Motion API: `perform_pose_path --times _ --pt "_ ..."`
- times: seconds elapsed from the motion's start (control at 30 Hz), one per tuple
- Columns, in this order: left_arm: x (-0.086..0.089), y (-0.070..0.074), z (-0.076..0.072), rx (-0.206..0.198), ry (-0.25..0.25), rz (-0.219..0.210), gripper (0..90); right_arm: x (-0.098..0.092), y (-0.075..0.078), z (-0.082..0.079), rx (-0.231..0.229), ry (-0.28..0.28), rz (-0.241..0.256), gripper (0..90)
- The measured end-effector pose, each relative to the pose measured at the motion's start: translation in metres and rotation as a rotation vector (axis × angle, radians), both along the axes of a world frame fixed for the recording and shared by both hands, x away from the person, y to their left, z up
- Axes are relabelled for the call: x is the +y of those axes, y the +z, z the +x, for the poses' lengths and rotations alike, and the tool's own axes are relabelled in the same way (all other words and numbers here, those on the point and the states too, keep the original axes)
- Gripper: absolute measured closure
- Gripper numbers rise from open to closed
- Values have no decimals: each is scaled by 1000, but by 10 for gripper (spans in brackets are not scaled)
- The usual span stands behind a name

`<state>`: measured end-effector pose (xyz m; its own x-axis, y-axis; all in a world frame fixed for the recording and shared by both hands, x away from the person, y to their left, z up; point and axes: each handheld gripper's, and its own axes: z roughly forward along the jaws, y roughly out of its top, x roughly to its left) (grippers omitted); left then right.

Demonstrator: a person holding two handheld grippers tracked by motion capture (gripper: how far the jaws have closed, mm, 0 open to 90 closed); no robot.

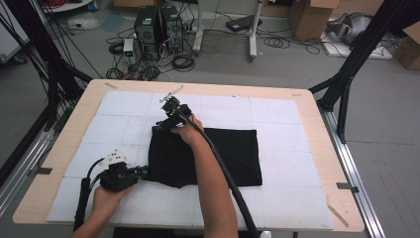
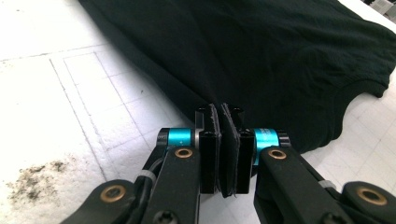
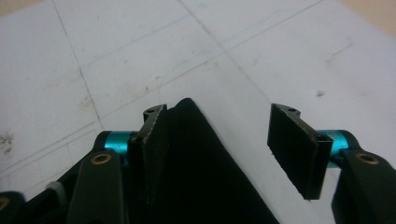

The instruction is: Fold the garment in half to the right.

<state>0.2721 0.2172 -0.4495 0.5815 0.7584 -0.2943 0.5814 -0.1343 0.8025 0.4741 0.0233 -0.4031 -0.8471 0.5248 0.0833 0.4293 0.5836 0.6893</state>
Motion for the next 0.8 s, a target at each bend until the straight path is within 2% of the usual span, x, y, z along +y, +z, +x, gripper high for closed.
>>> perform_pose_path --times 0.17,0.3,0.4,0.53,0.6,0.67,0.7,0.8 --pt "1 0 1 6 -2 -7 848 20 -17 3 38 44 -84 450" --pt "1 0 1 9 -1 -8 848 29 -26 2 57 79 -109 567" --pt "2 0 2 21 2 -6 851 32 -24 -3 78 93 -101 797" --pt "5 4 2 17 14 -31 854 38 -20 -9 36 95 -135 844" --pt "10 8 1 -11 30 -65 854 37 -16 -11 16 78 -103 844" --pt "16 12 1 -45 45 -97 854 35 -7 -13 -25 68 -60 844" --pt "19 15 1 -61 51 -114 854 33 -2 -14 -45 61 -27 844" --pt "25 23 1 -103 50 -158 854 27 13 -16 -64 41 70 844"
